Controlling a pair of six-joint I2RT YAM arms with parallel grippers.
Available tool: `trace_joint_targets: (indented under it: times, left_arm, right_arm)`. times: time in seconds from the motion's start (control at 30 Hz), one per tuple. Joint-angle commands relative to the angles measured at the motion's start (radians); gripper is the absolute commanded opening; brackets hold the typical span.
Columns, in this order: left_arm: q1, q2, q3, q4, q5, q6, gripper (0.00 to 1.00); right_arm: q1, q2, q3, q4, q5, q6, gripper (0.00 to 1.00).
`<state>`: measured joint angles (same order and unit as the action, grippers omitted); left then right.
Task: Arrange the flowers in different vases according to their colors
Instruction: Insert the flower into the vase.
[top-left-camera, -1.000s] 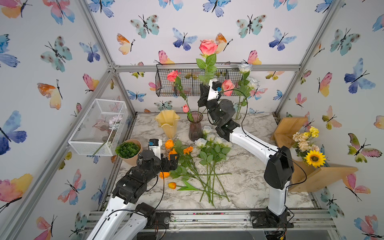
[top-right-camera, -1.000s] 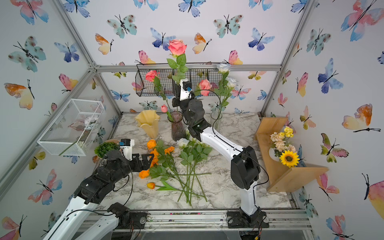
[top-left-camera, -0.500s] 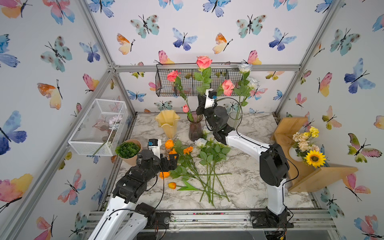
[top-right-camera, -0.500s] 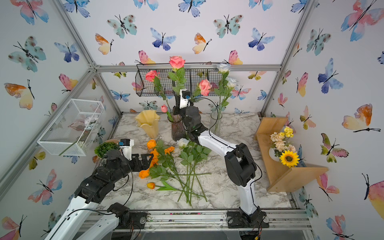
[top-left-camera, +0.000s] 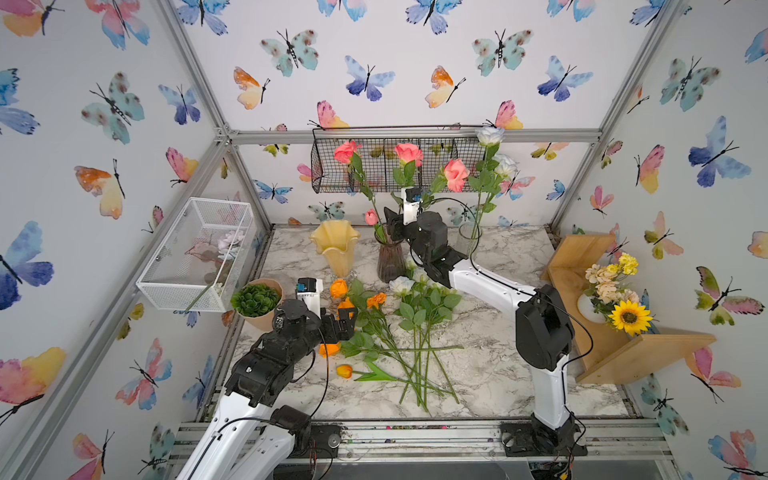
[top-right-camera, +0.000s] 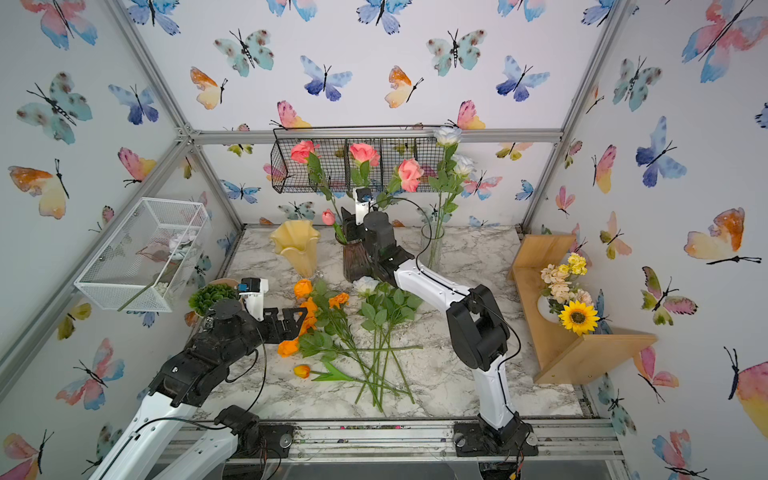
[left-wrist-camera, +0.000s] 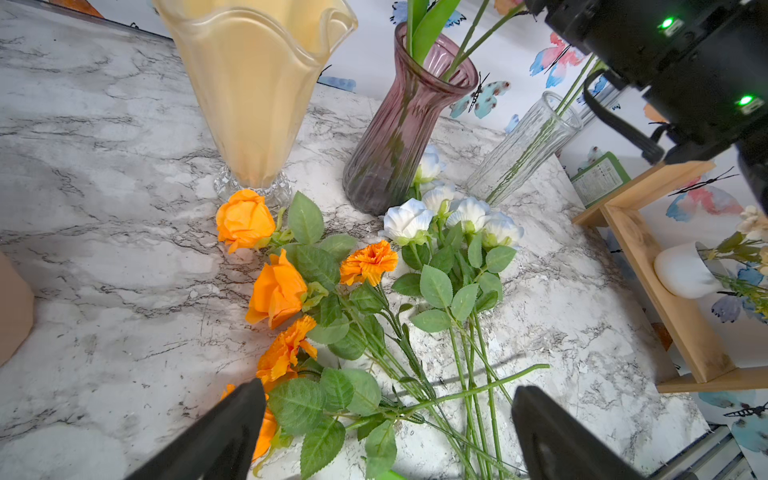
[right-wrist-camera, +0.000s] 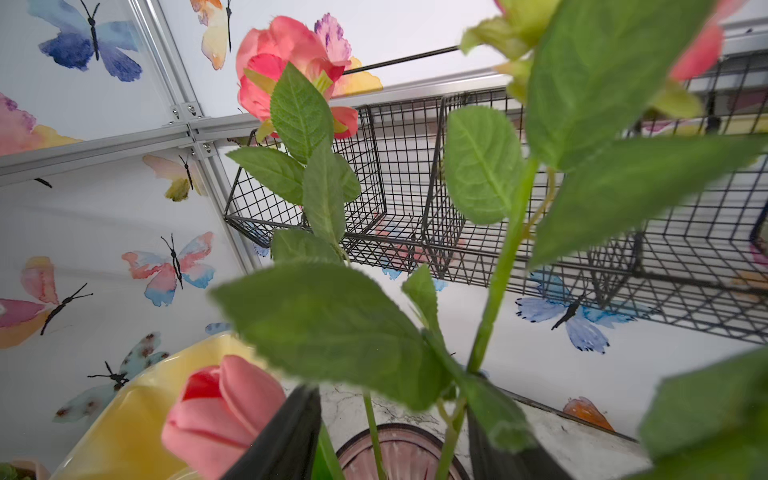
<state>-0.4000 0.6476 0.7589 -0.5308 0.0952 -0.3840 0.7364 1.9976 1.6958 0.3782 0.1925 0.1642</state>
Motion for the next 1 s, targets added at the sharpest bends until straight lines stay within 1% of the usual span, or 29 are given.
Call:
trace_joint_targets:
  times: [0.0, 0.17, 0.27, 0.33, 0.43, 0.5, 0.53, 0.6, 0.67, 0.7, 0.73, 0.87, 0.9, 0.97]
  left_arm:
    - [0.004, -0.012, -0.006, 0.018, 0.025, 0.014, 0.99]
    - [0.004, -0.018, -0.007, 0.020, 0.025, 0.014, 0.99]
    - [0.005, -0.018, -0.007, 0.020, 0.028, 0.016, 0.99]
    - [0.004, -0.019, -0.007, 0.021, 0.028, 0.016, 0.99]
    - [0.004, -0.020, -0.007, 0.020, 0.028, 0.016, 0.99]
    - [0.005, -0.025, -0.007, 0.020, 0.024, 0.015, 0.99]
    - [0.003, -0.029, -0.009, 0.019, 0.022, 0.014, 0.99]
    - [0.004, -0.040, -0.010, 0.018, 0.014, 0.013, 0.99]
    - [0.003, -0.047, -0.010, 0.018, 0.007, 0.011, 0.99]
    - [0.002, -0.048, -0.010, 0.018, 0.004, 0.011, 0.99]
    - [0.002, -0.047, -0.010, 0.018, 0.005, 0.010, 0.99]
    - [0.003, -0.032, -0.009, 0.018, 0.010, 0.011, 0.99]
    - [0.003, -0.031, -0.009, 0.018, 0.010, 0.011, 0.99]
    - [0.003, -0.034, -0.009, 0.018, 0.007, 0.012, 0.99]
  right_arm:
    - [-0.003, -0.095, 0.050, -0.135, -0.026, 0.037, 0.58]
    - [-0.003, -0.155, 0.085, -0.318, -0.068, 0.075, 0.61]
    - [-0.003, -0.179, 0.075, -0.356, -0.085, 0.059, 0.61]
    - [-0.003, -0.169, 0.082, -0.361, -0.111, 0.032, 0.61]
    - [-0.003, -0.108, 0.137, -0.384, -0.141, -0.019, 0.58]
    - [-0.003, -0.057, 0.166, -0.380, -0.107, -0.053, 0.54]
    - [-0.003, -0.037, 0.178, -0.376, -0.092, -0.071, 0.49]
    - [-0.003, 0.001, 0.208, -0.357, -0.075, -0.098, 0.33]
    - [-0.003, 0.032, 0.245, -0.345, -0.069, -0.121, 0.21]
    - [-0.003, 0.052, 0.275, -0.354, -0.068, -0.130, 0.18]
    - [-0.003, 0.076, 0.311, -0.372, -0.068, -0.138, 0.18]
    - [-0.003, 0.185, 0.486, -0.510, -0.075, -0.158, 0.24]
    - [-0.003, 0.194, 0.494, -0.525, -0.079, -0.157, 0.26]
    - [-0.003, 0.187, 0.472, -0.535, -0.085, -0.145, 0.35]
